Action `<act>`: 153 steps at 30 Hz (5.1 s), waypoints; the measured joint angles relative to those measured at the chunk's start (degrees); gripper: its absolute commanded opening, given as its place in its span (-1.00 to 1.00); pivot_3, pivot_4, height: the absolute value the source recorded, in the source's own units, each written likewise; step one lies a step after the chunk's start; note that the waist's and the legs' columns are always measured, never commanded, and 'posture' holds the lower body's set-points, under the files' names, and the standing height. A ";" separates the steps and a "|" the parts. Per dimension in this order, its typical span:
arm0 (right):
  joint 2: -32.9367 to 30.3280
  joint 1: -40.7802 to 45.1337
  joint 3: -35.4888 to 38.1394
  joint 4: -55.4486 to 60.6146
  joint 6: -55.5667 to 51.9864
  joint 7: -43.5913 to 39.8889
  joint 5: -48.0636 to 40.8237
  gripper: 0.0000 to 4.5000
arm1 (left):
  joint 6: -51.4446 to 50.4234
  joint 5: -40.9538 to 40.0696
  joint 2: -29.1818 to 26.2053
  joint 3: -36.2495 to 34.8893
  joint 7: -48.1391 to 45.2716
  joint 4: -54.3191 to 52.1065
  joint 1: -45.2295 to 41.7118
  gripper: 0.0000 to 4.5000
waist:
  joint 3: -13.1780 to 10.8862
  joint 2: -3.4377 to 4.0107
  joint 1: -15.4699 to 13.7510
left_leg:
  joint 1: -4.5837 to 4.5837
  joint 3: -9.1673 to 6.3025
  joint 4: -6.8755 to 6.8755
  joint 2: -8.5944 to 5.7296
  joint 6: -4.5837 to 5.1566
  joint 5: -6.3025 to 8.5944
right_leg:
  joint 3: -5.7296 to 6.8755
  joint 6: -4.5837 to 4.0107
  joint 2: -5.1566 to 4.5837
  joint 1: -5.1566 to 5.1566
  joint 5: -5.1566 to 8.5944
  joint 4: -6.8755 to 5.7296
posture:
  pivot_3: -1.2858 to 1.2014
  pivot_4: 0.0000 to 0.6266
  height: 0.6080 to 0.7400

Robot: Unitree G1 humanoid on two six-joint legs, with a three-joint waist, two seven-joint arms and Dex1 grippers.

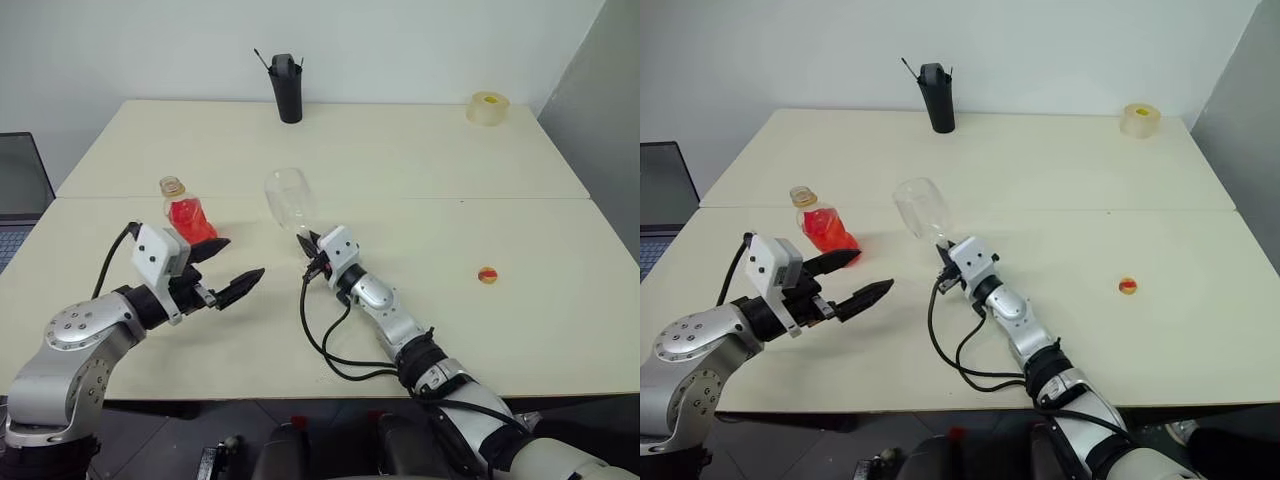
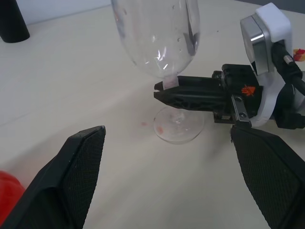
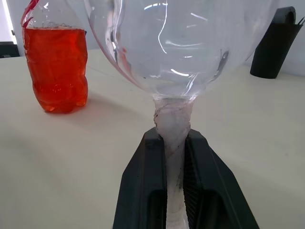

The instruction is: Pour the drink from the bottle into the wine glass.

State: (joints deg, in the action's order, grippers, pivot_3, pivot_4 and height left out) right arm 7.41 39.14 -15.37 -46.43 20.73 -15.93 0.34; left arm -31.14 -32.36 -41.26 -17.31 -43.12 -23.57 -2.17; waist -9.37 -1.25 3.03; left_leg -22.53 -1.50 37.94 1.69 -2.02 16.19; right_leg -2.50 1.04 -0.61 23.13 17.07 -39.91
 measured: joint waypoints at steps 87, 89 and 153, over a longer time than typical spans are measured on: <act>-13.11 37.65 -26.17 7.83 -56.45 -47.48 3.57 0.98 | 1.43 0.87 1.40 -3.20 -3.22 -2.57 16.34 1.00 | -0.09 0.08 0.20 | -0.27 -0.22 0.00 -0.07 0.02 0.01 | 0.17 -0.16 -0.20 0.23 0.10 -0.02 | 0.03 -0.52 1.00; -10.36 39.82 -25.86 1.31 -53.33 -46.99 5.20 0.98 | 1.44 0.81 2.11 -3.19 -2.44 -3.61 17.21 1.00 | -0.10 0.09 0.34 | -0.26 -0.18 -0.02 -0.07 0.02 0.01 | 0.17 -0.16 -0.20 0.26 0.10 -0.02 | 0.03 -0.52 1.00; -8.44 32.30 3.67 -10.32 -19.95 -43.04 5.88 -0.85 | 1.66 1.07 3.17 0.23 1.70 -3.97 11.79 1.00 | -0.12 0.12 0.57 | -0.28 -0.23 -0.02 -0.01 -0.01 0.01 | 0.14 -0.19 -0.16 0.23 0.11 -0.09 | 0.03 -0.52 1.00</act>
State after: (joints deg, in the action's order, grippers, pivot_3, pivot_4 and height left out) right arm -1.03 71.44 -11.70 -56.75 0.78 -58.98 6.22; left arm -29.49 -31.29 -38.09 -17.09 -41.43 -27.54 9.62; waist -9.49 -1.14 3.60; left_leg -22.81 -1.73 37.91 1.68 -2.02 16.20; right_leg -2.36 0.84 -0.77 23.36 17.18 -40.00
